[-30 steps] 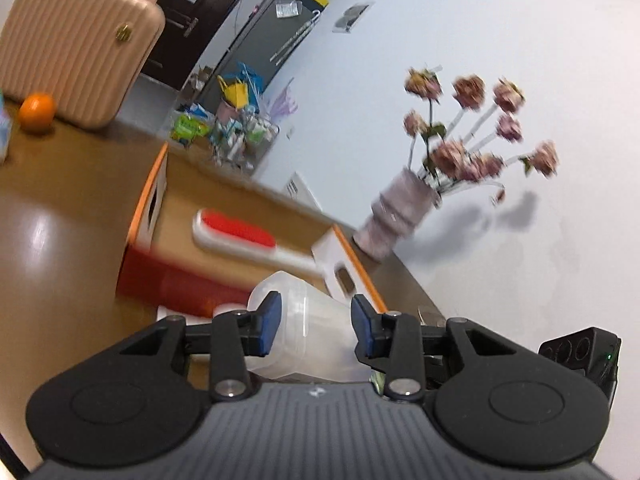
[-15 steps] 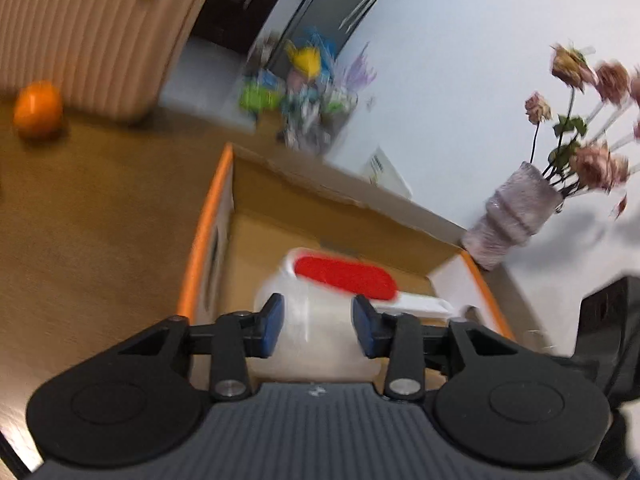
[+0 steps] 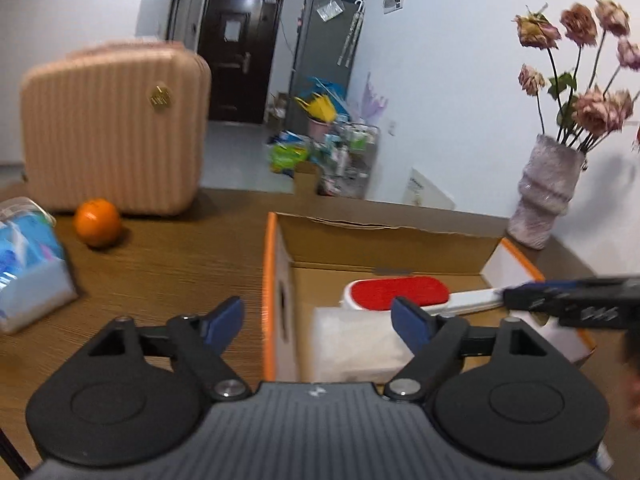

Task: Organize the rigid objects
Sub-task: 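Release the bottle in the box and withdraw the right tool, then grasp the white cap with the left tool while the right tool grasps the blue cap, then lower both caps into the box and open both tools, then withdraw both tools from the box, then grasp the white tape roll with the left tool while the right tool grasps the clear lid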

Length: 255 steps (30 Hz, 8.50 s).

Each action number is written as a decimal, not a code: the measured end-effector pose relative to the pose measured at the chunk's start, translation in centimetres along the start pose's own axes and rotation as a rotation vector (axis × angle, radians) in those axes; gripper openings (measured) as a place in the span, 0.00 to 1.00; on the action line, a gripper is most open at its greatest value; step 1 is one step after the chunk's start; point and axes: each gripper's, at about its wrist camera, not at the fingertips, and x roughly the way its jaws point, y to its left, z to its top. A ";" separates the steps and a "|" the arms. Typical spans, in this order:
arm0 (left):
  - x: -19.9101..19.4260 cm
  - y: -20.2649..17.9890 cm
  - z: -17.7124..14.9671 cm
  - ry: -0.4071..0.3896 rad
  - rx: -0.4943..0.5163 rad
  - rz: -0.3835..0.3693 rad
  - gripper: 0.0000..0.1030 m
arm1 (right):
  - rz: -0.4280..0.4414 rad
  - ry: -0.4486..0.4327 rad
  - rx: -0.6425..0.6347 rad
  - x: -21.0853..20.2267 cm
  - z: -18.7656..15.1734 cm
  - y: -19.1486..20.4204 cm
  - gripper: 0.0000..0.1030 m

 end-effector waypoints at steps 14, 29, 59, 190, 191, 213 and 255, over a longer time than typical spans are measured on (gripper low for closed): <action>-13.4 -3.4 -5.3 -0.197 0.138 0.134 1.00 | -0.272 -0.282 -0.095 -15.5 -6.5 -1.7 0.86; -23.4 -4.2 -14.1 -0.254 0.143 0.121 1.00 | -0.238 -0.370 -0.089 -25.0 -16.3 2.1 0.95; -20.5 -4.3 -19.5 -0.017 0.102 0.063 1.00 | -0.174 -0.244 -0.125 -23.8 -28.9 7.2 0.87; -19.9 -3.6 -4.4 -0.161 0.125 0.120 0.87 | -0.191 -0.313 -0.168 -21.3 -3.7 2.5 0.83; -20.9 -3.8 -5.7 -0.174 0.131 0.122 0.88 | -0.200 -0.331 -0.181 -22.2 -5.0 3.1 0.84; -27.5 -6.5 -21.1 -0.091 0.219 0.062 0.99 | -0.169 -0.367 -0.107 -29.3 -29.5 8.7 0.86; -1.2 -12.4 -8.9 0.154 -0.027 -0.098 0.23 | -0.265 -0.172 -0.052 -9.5 -13.7 -2.6 0.56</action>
